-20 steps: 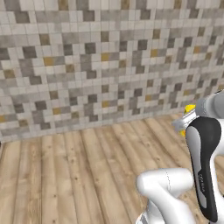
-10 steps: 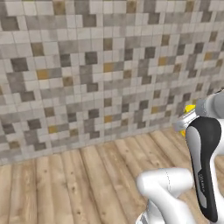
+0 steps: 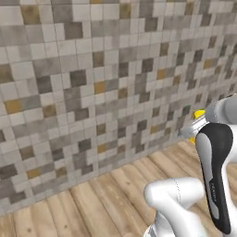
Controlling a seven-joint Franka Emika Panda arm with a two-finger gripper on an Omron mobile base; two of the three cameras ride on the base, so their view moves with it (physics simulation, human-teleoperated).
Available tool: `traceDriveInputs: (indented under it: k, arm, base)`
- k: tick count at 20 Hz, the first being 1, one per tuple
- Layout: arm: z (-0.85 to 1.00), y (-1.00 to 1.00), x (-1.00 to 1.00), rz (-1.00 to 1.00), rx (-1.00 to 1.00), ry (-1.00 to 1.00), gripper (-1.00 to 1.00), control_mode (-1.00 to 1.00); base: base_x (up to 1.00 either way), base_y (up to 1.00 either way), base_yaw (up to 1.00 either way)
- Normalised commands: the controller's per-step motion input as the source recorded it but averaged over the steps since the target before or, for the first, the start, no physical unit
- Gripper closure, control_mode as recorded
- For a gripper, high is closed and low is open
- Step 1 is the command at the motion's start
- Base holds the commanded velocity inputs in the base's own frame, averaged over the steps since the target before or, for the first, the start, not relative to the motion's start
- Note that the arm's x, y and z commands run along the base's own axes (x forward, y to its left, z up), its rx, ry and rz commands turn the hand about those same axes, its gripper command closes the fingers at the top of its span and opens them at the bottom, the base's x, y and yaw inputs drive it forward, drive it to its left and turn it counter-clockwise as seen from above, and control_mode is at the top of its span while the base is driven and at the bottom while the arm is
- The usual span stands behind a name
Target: Open the cabinet directly in front. Then move the liquor and the cup to the dining counter with the jar on it.
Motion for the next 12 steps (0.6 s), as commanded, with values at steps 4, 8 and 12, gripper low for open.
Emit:
traceDriveInputs:
  k: [4,8,12]
  arm:
    - [0.0,0.0,0.0,0.0,0.0,0.0,1.0,1.0]
    - [0.0,0.0,0.0,0.0,0.0,0.0,1.0,1.0]
    - [0.0,0.0,0.0,0.0,0.0,0.0,1.0,1.0]
  base:
    - [0.9,0.0,-0.63]
    - [0.94,0.0,-0.65]
    - [1.0,0.01,-0.63]
